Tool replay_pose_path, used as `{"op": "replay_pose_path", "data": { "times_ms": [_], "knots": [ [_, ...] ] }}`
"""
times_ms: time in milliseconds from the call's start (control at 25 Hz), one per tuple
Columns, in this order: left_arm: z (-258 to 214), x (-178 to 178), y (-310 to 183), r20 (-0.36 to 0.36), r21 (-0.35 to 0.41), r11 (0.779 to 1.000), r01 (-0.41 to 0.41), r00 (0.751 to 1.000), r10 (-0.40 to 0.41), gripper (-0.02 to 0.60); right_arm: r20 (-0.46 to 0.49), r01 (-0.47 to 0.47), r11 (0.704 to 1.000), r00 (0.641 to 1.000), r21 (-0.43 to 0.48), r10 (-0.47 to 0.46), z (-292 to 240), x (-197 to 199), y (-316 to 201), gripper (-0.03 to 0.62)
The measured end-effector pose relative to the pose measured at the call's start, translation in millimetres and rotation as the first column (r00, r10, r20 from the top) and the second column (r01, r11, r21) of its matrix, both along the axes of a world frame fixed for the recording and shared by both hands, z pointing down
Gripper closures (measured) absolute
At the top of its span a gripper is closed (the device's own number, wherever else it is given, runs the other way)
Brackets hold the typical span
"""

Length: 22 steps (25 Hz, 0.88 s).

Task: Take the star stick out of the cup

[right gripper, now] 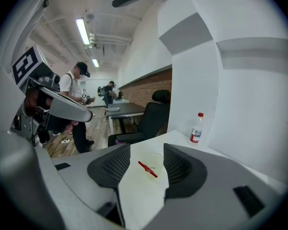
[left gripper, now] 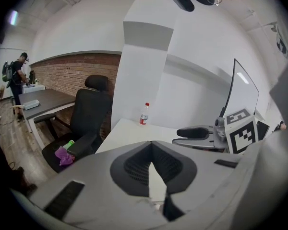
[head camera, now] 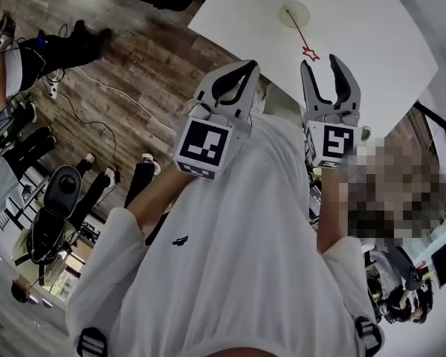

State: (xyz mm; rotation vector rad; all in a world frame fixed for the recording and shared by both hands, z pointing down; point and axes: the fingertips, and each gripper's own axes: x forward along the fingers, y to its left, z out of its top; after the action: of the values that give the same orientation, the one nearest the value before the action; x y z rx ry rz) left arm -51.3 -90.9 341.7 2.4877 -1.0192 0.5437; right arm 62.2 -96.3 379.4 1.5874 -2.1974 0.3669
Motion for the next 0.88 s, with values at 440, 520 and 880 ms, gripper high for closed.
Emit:
{"op": "replay_pose_path", "data": {
  "times_ms": [440,520,880],
  "knots": [
    [12,-8,-12,0.017,-0.024,0.999,0.045,0.999,-0.045,0.584,-0.112,0.097,0.988,0.988,-0.117,-0.11,38,0,-4,0.391],
    [16,-11,-13,0.019,-0.033,0.997,0.064,0.998,-0.063,0.584,-0.13,0.105,0.985,0.984,-0.14,-0.124,47,2,-5,0.391],
    [22,-8,-5,0.028,-0.052,0.996,0.074,0.997,-0.073,0.584,-0.174,0.143,0.982,0.971,-0.123,-0.163,48,1,-7,0.463]
  ]
}}
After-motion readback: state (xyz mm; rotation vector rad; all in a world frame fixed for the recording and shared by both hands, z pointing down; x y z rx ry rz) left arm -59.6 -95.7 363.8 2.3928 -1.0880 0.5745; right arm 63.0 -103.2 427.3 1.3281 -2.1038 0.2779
